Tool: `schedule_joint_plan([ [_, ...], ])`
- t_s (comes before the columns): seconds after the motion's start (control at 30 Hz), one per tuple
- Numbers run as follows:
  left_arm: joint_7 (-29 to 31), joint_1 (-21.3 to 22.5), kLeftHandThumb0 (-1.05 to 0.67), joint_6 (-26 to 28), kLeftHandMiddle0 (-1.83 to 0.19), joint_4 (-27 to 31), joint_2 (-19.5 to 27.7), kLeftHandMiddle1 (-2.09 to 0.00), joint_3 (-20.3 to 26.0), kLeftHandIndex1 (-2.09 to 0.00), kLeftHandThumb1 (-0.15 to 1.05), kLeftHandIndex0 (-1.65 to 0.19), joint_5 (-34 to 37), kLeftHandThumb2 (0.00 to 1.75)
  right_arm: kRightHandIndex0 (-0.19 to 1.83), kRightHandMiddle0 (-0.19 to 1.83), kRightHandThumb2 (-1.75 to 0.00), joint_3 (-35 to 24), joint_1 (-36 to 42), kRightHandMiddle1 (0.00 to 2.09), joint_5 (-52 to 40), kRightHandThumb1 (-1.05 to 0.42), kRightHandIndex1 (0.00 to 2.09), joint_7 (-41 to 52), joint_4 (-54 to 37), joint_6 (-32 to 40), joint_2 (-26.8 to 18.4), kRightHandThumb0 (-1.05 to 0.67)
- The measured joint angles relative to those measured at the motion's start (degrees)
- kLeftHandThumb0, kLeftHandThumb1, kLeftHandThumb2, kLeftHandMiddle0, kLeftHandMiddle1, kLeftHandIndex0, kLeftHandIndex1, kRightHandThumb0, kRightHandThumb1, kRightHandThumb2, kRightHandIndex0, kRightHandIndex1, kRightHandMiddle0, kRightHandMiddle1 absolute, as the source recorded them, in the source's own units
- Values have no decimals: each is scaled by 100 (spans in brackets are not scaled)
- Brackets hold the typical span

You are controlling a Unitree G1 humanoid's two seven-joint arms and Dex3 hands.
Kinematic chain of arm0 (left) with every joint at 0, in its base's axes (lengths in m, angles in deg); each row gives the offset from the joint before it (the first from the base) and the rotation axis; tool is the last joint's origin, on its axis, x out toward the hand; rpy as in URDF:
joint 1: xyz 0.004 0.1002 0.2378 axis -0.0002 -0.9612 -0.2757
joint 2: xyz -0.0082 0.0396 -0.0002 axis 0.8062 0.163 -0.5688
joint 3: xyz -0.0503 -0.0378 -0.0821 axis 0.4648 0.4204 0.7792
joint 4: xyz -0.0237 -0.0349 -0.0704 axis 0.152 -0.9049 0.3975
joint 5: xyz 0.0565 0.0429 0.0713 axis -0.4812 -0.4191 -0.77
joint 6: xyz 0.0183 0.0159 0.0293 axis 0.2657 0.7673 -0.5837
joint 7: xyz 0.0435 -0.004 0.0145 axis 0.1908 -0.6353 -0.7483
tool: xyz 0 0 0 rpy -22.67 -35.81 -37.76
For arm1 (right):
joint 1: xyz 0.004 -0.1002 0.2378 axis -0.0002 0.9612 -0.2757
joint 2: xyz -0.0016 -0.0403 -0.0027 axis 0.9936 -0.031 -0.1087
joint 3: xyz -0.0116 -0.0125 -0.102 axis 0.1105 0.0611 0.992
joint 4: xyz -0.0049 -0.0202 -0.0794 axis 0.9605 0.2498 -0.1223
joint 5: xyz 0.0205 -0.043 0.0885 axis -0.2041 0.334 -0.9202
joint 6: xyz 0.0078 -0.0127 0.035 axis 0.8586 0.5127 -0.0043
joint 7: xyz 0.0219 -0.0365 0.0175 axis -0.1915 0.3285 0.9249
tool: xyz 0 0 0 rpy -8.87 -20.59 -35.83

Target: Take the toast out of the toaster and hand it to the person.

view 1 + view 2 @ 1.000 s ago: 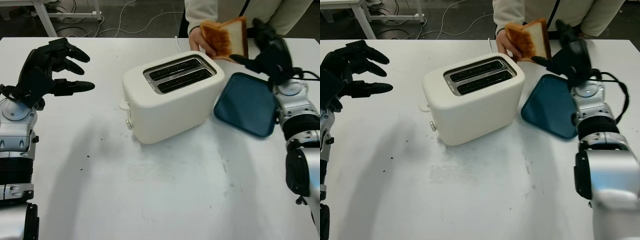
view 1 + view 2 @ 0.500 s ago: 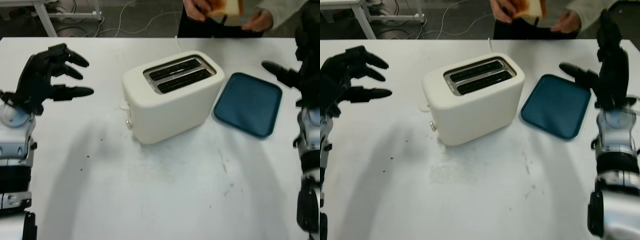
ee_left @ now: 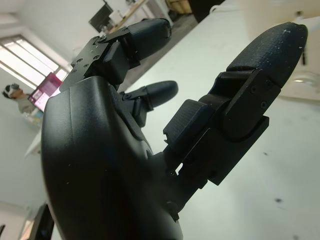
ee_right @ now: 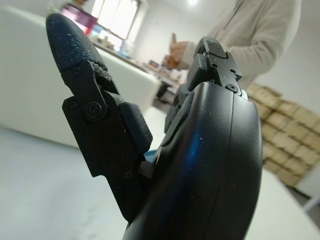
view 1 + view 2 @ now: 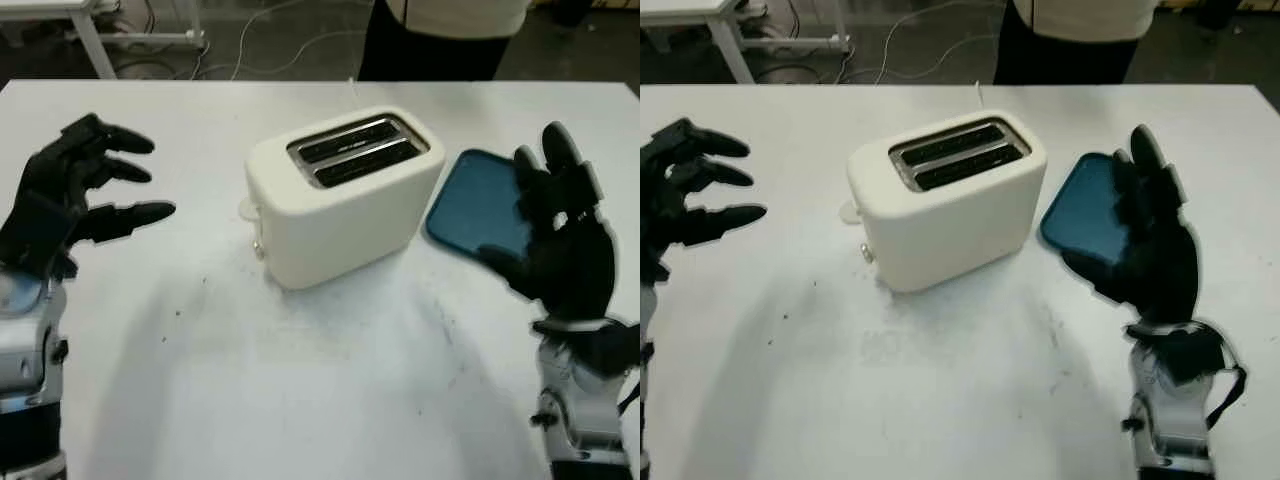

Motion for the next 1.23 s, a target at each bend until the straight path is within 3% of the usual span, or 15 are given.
schedule_joint_plan([
  [0.17,-164,-545,-105,16,-18,550,-409,-155,-163,-144,54,-18,-20,0,17,20,-1,370,343,5,-11,-78,7,17,-185,291,412,-72],
  [0.33,-282,-816,-105,-12,-29,525,-803,-145,-522,-139,53,-26,-158,0,19,21,-1,596,535,4,4,-80,7,15,-186,525,667,-70],
  [0.63,-410,-821,-105,-56,-26,154,-1125,-148,-867,-138,49,-27,-303,0,19,22,-1,705,575,3,209,-82,6,-79,-214,727,854,-72],
  [1.23,-370,-821,-105,-124,-33,50,-1141,-139,-1012,-128,48,-35,-311,0,20,24,0,666,571,2,380,-81,5,-349,-173,1159,969,-68],
])
